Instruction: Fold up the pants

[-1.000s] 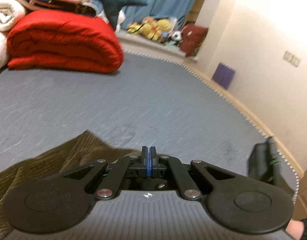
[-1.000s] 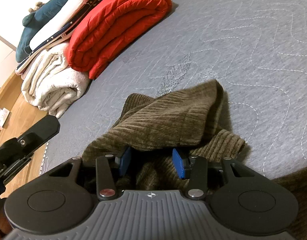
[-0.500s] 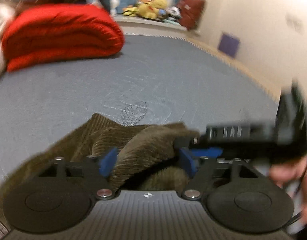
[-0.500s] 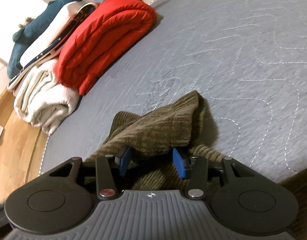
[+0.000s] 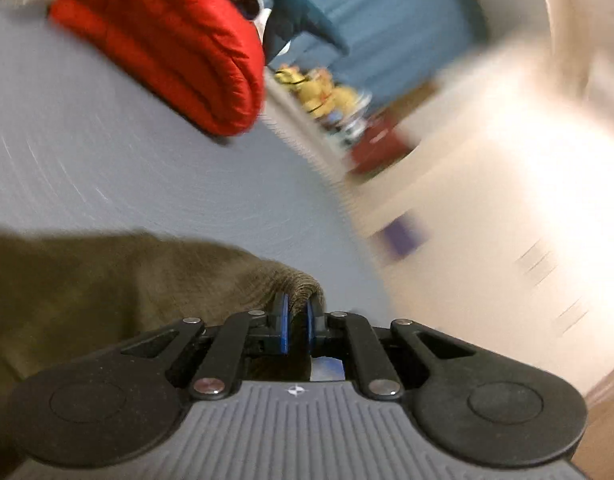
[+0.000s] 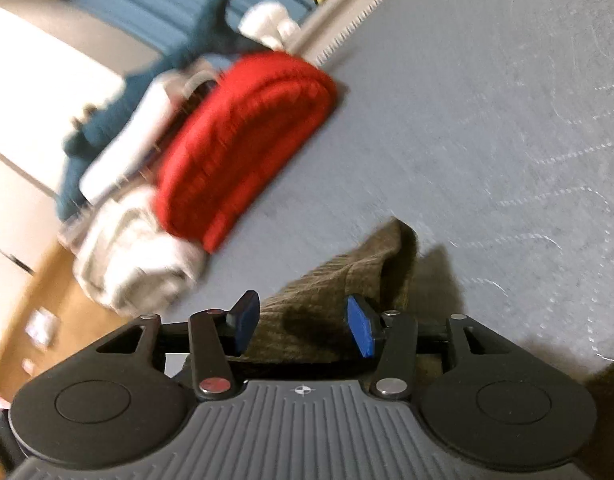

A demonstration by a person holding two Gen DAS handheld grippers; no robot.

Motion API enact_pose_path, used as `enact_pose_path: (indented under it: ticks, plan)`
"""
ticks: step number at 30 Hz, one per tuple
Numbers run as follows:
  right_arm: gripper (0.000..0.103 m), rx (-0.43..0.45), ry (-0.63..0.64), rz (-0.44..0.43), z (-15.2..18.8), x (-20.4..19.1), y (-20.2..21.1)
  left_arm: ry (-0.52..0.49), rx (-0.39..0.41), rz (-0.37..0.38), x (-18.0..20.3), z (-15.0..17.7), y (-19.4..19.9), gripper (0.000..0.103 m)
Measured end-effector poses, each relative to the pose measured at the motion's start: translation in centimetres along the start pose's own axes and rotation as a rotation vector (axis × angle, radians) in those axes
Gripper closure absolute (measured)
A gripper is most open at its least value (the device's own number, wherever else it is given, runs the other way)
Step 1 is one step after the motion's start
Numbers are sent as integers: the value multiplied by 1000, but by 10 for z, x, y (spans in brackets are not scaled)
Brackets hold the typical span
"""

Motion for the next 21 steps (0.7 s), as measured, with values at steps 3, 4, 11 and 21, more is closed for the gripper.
enact_pose_path:
  ticks: [3,4,11,21]
  plan:
    - [44,38,-66,-76,-1,2,6,116,60,126,-5,-3,8,95]
    - [43,50,-93,-105,-2,4,8,136,77,148,-6,-4,10,95]
    - [34,7,-214,-223,8,11,2,174,170,205,0,-9,15,95]
    - [33,-174,-242,-388,33,0,-12,232,138,299,11,2,10,95]
Point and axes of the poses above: each gripper's, at about its wrist camera, not at the fingertips, and y roughly against the way its jaws point, x to its right, z to its underside, the point moved 2 cm from there along -y, roughly the way its jaws point, and after that the axes turned 11 degrees about z, right-handed, at the moved point
